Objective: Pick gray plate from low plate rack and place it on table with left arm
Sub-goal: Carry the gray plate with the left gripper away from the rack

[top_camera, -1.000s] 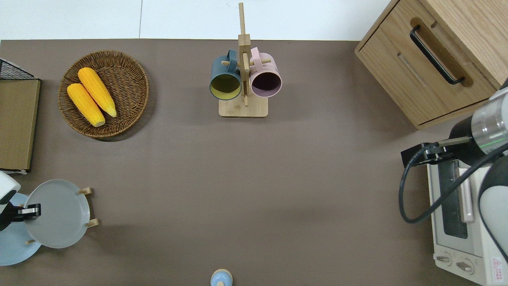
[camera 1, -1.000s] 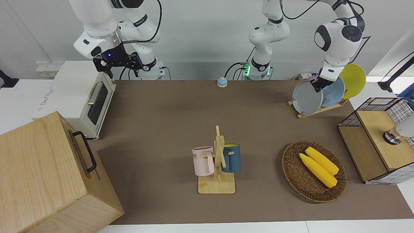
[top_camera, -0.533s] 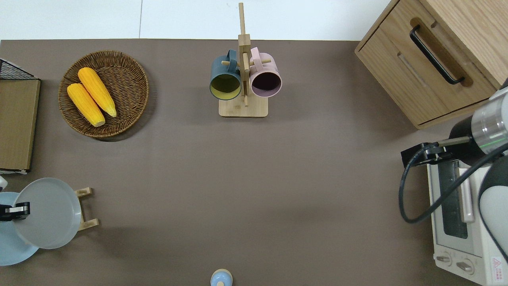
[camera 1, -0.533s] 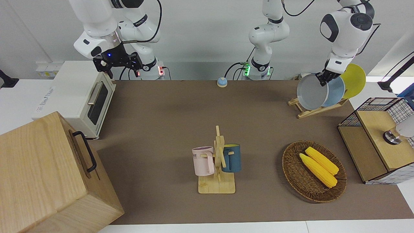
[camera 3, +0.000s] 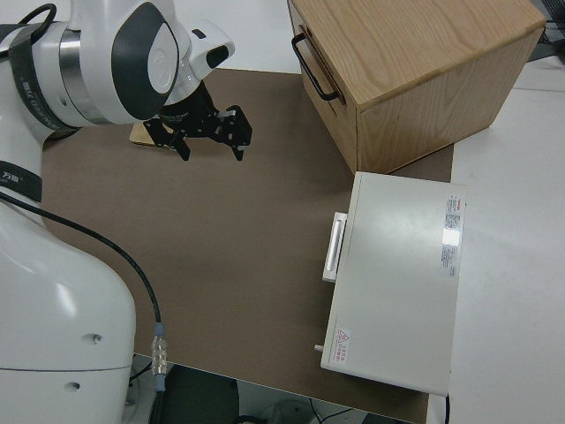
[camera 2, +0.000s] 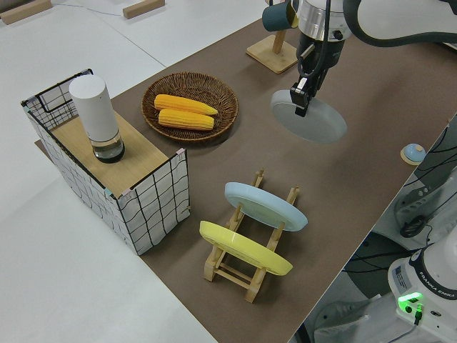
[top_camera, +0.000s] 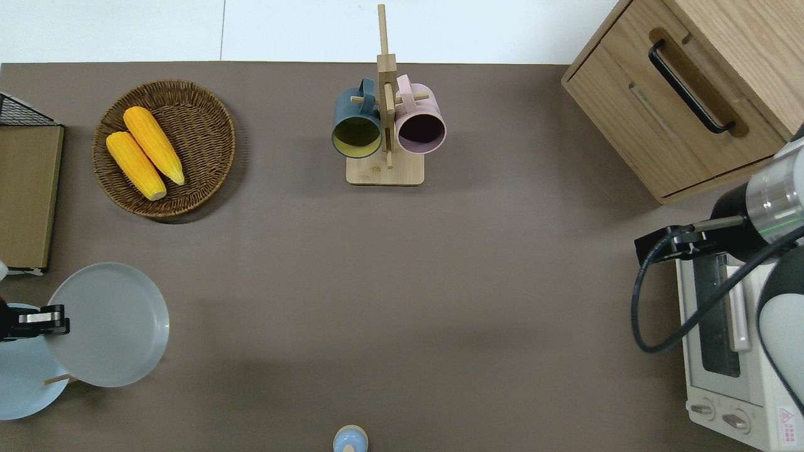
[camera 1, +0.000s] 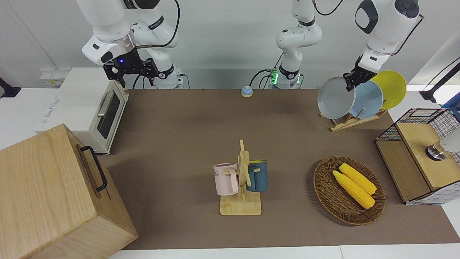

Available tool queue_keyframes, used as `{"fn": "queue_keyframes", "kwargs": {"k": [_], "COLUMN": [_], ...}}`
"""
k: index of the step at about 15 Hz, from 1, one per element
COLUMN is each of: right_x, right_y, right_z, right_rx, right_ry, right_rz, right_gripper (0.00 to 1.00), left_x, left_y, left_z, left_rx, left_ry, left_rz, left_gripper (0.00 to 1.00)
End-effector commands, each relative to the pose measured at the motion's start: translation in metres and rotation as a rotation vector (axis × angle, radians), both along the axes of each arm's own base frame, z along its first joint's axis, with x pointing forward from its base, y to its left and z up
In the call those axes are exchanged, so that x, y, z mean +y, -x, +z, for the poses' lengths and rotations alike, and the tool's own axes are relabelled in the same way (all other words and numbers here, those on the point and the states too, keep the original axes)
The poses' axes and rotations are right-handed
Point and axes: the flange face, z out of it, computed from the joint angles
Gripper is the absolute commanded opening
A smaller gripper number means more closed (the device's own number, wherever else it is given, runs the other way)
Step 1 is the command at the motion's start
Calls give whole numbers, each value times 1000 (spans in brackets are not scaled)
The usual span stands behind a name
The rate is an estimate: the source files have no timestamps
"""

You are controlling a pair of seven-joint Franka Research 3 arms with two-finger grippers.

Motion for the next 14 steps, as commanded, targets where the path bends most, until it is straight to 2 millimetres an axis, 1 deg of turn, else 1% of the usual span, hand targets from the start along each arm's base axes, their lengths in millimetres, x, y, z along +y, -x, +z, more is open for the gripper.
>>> {"fn": "queue_keyframes", "kwargs": {"k": [1, 2, 3, 5, 7, 9, 10, 11, 13, 14], "right_x": [-2, -2, -3, -2, -3, -2, -3, -2, -3, -2], "right_y": [2, 2, 2, 2, 2, 2, 2, 2, 2, 2], "right_z": [4, 4, 3, 3, 4, 3, 3, 3, 3, 3], "right_rx": [0, 0, 2, 2, 0, 2, 2, 2, 2, 2], "right_ry": [8, 8, 8, 8, 8, 8, 8, 8, 8, 8], "right_rz": [-14, -14, -16, -14, -16, -14, -16, -15, -16, -14], "right_gripper": [983, 983, 983, 983, 983, 983, 983, 983, 983, 983], "left_x": [-40, -53, -62, -70, -73, -66, -61, -57, -52, -46], "left_y": [-4, -5, -6, -8, -12, -12, -12, -14, -14, -14], "left_z": [-2, -4, -7, -16, -29, -48, -62, -81, -103, -117], "left_rx": [0, -2, -5, 1, 8, 7, -4, -9, -15, -7], "left_ry": [125, 161, 203, 275, 343, 405, 440, 440, 437, 442], "left_rz": [-37, -49, -50, -41, -102, -150, -170, -171, -174, -177], "left_gripper": [6, 6, 6, 6, 8, 14, 14, 14, 14, 14]}}
